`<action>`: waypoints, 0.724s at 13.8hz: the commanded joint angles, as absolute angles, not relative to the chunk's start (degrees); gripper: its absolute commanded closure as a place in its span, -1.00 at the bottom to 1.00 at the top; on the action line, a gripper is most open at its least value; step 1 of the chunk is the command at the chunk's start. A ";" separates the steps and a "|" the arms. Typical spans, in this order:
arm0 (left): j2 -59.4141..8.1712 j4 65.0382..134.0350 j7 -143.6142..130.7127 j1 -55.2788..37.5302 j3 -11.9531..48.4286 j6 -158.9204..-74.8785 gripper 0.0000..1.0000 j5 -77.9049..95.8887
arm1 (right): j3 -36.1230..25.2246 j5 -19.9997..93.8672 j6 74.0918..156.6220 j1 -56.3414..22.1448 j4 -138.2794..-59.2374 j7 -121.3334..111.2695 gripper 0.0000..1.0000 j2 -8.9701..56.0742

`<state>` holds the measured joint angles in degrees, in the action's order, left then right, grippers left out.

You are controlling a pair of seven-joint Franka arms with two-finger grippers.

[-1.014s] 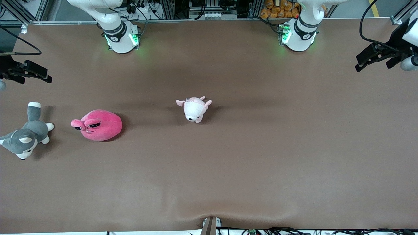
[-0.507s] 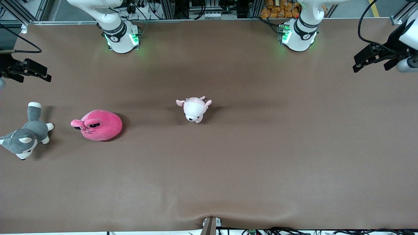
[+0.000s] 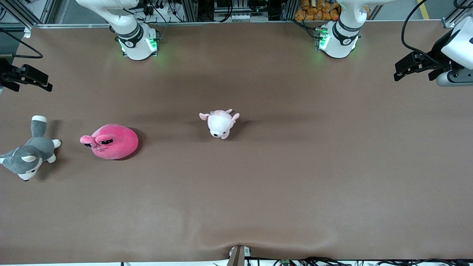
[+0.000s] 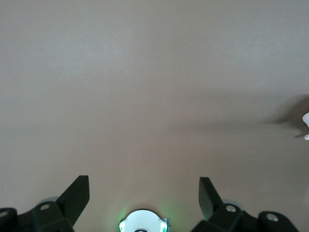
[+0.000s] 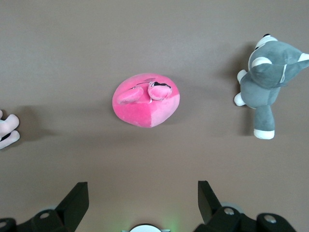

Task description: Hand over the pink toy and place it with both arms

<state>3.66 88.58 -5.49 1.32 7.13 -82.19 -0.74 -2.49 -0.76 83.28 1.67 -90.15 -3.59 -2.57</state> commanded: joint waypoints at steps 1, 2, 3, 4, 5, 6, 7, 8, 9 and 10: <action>3.60 86.75 -3.78 1.85 6.77 -80.95 -1.00 -1.05 | -2.64 -2.20 82.35 1.23 -89.82 -3.69 -1.00 -3.43; 3.69 86.49 -3.78 1.85 6.59 -80.95 -1.00 -1.05 | -2.64 -2.20 82.44 1.23 -89.74 -3.69 -1.00 -3.34; 3.69 86.48 -3.78 1.85 6.59 -80.86 -1.00 -1.05 | -2.55 -2.20 82.53 1.14 -89.74 -3.69 -1.00 -3.34; 3.69 86.48 -3.87 1.76 6.59 -80.69 -1.00 -1.14 | -2.55 -2.28 82.70 1.14 -89.74 -3.69 -1.00 -3.25; 3.69 86.48 -4.04 1.67 6.68 -79.99 -1.00 -1.49 | -2.64 -2.29 82.88 1.32 -89.74 -3.78 -1.00 -3.08; 3.69 86.48 -4.13 1.58 6.68 -79.98 -1.00 -1.76 | -2.72 -2.29 83.14 1.49 -89.65 -4.30 -1.00 -2.82; 3.60 86.48 -4.22 1.58 6.68 -79.98 -1.00 -1.84 | -2.72 -2.29 83.32 1.41 -89.65 -4.83 -1.00 -2.81; 3.60 86.48 -4.22 1.76 6.68 -80.07 -1.00 -1.85 | -2.64 -2.20 83.41 1.41 -89.65 -4.92 -1.00 -2.81; 3.69 86.48 -4.22 1.76 6.59 -79.98 -1.00 -1.85 | -2.64 -2.20 83.41 1.32 -89.56 -4.92 -1.00 -2.81; 3.69 86.48 -4.22 1.84 6.59 -79.98 -1.00 -1.85 | -2.72 -2.20 83.32 1.41 -89.56 -5.01 -1.00 -2.81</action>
<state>3.66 87.47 -4.72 1.61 6.52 -81.09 -0.97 -2.57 -1.13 83.36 1.67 -89.80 -4.26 -2.57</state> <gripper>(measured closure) 0.000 0.000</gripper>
